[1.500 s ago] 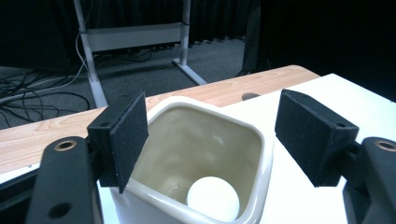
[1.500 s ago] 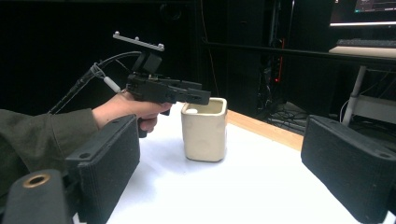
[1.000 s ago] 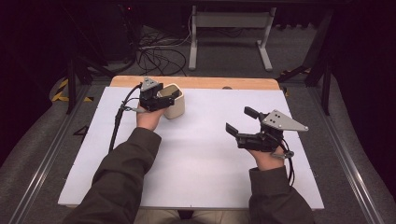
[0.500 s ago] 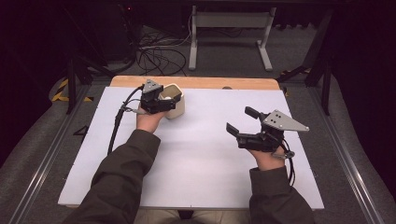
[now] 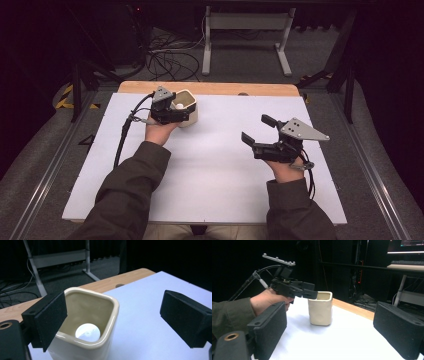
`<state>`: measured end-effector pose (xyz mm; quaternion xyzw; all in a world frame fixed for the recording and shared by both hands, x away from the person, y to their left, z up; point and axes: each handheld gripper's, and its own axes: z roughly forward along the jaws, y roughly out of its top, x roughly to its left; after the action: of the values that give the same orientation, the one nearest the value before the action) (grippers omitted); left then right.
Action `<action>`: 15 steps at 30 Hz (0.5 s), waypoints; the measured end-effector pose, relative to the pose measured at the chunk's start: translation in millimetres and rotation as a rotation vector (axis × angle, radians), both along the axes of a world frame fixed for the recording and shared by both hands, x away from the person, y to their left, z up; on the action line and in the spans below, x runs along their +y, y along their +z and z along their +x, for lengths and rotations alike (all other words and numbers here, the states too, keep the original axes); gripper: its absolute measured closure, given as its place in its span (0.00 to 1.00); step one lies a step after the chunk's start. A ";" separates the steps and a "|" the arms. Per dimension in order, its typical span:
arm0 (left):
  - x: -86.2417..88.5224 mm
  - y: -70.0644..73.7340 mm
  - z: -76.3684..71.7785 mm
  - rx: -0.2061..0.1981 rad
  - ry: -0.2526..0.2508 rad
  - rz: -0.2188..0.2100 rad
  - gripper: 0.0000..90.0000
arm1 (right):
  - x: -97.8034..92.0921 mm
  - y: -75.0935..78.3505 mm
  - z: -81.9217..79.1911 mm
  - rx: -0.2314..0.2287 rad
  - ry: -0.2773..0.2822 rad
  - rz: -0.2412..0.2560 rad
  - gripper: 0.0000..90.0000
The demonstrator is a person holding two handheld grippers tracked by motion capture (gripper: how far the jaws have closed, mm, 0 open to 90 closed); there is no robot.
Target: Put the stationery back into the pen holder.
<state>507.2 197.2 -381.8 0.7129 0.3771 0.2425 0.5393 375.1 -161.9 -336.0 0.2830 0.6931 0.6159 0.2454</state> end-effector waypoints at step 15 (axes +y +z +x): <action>9.0 6.3 -20.5 -0.034 -0.032 -0.023 0.08 | 1.7 -0.6 0.5 0.002 0.005 0.000 0.13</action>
<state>486.8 206.2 -375.5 0.7084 0.3591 0.2416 0.5575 375.5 -160.2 -336.7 0.2820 0.6940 0.6163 0.2429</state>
